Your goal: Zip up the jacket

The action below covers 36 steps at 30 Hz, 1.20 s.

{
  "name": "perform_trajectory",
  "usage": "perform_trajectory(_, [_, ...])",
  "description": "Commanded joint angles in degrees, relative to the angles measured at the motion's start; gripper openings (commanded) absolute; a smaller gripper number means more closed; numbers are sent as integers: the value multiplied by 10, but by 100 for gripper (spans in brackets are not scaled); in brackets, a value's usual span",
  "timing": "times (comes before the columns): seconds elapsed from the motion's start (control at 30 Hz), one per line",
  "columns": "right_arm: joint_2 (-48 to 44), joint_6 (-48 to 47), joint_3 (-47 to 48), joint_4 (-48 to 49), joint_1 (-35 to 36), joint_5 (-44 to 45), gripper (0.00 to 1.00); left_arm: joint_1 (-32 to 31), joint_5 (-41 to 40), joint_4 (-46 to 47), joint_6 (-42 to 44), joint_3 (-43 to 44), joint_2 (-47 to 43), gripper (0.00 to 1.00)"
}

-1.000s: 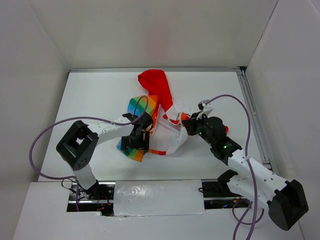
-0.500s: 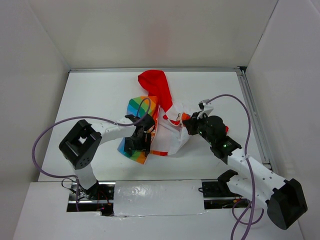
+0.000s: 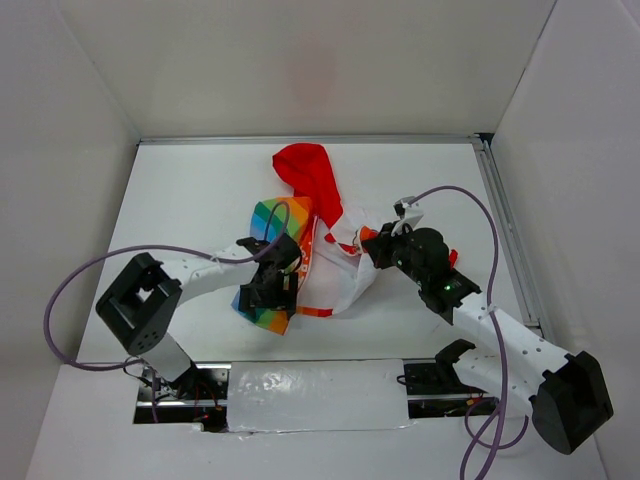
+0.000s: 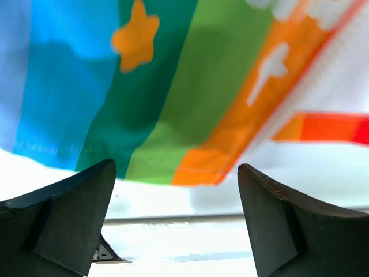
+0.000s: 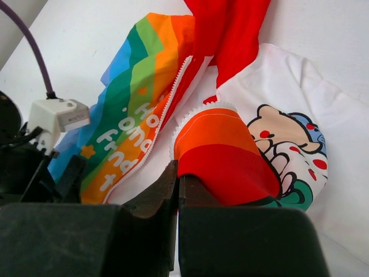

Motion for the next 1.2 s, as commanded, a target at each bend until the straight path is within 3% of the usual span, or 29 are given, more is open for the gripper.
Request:
perform_trajectory(0.0, [0, 2, 25, 3, -3, -6, 0, -3, 9, -3, -3, -8, -63, 99])
perform_trajectory(0.17, [3, 2, 27, 2, -2, -7, 0, -3, 17, 11, 2, -37, -92, 99])
perform_trajectory(0.43, [6, 2, 28, 1, 0, -11, 0, -19, 5, -6, -13, -17, -5, 99])
perform_trajectory(0.67, [16, 4, 33, -5, 1, -13, 0, -24, -7, -18, -29, -10, 32, 85])
perform_trajectory(0.9, [9, 7, 32, -5, 1, 2, 0, -30, 9, 0, -21, -9, 57, 39])
perform_trajectory(0.93, [12, 8, 32, -8, 2, 3, 0, -34, 9, 2, -18, -11, 56, 23])
perform_trajectory(1.03, [18, 9, 34, -9, 2, 3, 0, -36, 10, 8, -14, -10, 44, 0])
perform_trajectory(1.17, [18, 15, 34, -12, 2, -4, 0, -37, 22, 35, 16, -5, 7, 0])
